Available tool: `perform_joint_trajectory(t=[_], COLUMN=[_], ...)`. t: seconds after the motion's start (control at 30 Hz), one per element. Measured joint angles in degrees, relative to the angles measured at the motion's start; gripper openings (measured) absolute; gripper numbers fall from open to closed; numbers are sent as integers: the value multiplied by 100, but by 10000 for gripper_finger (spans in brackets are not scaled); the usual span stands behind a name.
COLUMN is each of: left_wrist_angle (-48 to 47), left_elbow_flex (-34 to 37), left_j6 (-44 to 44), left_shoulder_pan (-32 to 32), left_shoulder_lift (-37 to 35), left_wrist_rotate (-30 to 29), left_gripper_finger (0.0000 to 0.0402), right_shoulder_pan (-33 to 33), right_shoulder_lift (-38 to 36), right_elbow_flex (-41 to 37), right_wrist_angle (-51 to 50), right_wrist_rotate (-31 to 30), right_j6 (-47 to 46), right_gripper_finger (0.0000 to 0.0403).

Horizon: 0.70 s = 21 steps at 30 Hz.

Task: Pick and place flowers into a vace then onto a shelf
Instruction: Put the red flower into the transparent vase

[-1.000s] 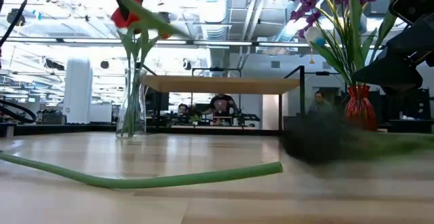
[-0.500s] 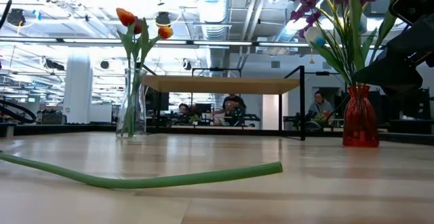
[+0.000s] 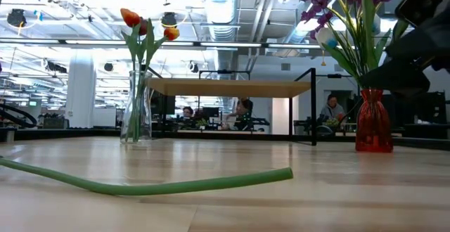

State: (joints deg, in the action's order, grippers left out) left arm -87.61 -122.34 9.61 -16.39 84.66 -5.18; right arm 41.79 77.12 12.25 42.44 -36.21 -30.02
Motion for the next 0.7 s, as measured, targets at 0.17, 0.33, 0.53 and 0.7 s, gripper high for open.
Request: perform_joint_trajectory(t=[0.17,0.33,0.53,0.7], left_wrist_angle=[53,-230,-234,-240], left_elbow_flex=[-494,-585,-568,-576], left_j6=[-778,-2181,-2062,-309], left_shoulder_pan=[-288,-754,-1249,-1312], left_shoulder_lift=[192,343,204,11], left_wrist_rotate=[1241,1256,485,-287], left_gripper_finger=[4,4,1,0], right_shoulder_pan=[-38,-21,-30,-38], right_shoulder_lift=[0,0,0,0], right_elbow_flex=[0,0,0,0], right_wrist_angle=[-2,0,0,78], right_wrist_rotate=[10,11,-14,-108], right_j6=[-9,-148,-151,-157], right_gripper_finger=[286,286,286,286])
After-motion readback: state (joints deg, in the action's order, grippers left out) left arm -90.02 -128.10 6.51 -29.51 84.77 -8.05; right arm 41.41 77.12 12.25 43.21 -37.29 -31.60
